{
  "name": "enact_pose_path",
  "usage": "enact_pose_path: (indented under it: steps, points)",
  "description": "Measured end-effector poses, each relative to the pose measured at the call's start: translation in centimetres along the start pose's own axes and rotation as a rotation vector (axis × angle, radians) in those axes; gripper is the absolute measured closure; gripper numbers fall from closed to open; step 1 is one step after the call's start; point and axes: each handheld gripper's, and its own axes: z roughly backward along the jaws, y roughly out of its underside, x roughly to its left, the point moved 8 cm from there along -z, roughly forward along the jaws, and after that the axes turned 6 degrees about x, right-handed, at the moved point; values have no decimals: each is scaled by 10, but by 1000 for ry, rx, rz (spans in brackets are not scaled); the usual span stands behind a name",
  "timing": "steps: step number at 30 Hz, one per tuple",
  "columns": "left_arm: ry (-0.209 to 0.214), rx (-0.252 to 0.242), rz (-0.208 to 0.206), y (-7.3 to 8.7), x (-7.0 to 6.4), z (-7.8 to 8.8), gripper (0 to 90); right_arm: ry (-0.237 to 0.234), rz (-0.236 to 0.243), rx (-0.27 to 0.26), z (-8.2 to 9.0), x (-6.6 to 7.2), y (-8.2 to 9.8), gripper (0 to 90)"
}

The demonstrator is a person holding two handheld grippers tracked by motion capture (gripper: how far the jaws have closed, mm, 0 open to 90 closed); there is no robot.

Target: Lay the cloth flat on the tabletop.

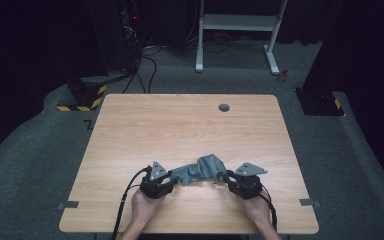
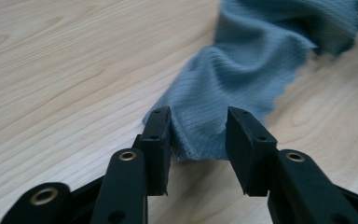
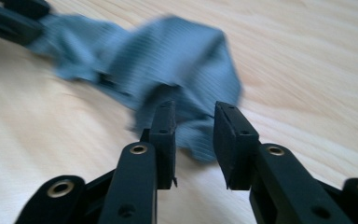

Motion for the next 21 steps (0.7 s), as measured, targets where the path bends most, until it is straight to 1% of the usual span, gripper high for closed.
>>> enact_pose_path:
  steps: [1,3,4,6,7,8,9,10,11,12,13,14,15,16,17,19,20,21]
  points:
    - [-3,6,-24,-1,-4,-2,596,-7,10,-8,1,4,-2,678]
    - [3,15,-37,-2,-10,-6,587,-25,36,-19,2,14,-7,662]
    - [7,18,-34,-2,-13,-10,582,-30,52,-12,-2,21,-10,641]
    - [5,23,-35,-2,-13,-11,580,-32,54,-6,-4,23,-11,635]
    - [1,21,-21,-1,-13,-12,580,-25,56,21,-11,26,-9,645]
    - [1,21,-21,-1,-13,-12,584,-25,56,21,-11,26,-9,645]
    - [-3,25,-19,-1,-11,-12,584,-19,55,33,-14,26,-8,676]
    - [-12,31,-20,0,-9,-12,621,-9,42,61,-18,23,-4,810]
    - [-7,33,-9,0,-9,-11,621,-9,42,61,-18,23,-4,810]
    - [-6,33,-6,0,-7,-11,664,-2,45,58,-18,21,-3,872]
    - [-5,32,-5,1,-6,-9,721,3,43,51,-15,19,-2,894]
    - [-5,26,-7,1,-4,-7,818,7,42,41,-9,17,-1,899]
    - [-5,26,-7,1,-4,-7,846,7,42,41,-9,17,-1,899]
    - [-3,28,-11,2,-4,-5,846,9,38,40,-7,16,0,899]
    - [5,30,-10,3,-5,-3,878,13,40,43,1,14,5,900]
    - [8,27,-9,4,-5,-1,881,15,36,48,3,13,8,900]
    - [5,29,-17,5,-5,0,883,13,30,55,7,11,13,900]
    - [11,28,-9,7,-5,1,883,13,16,66,13,9,21,900]
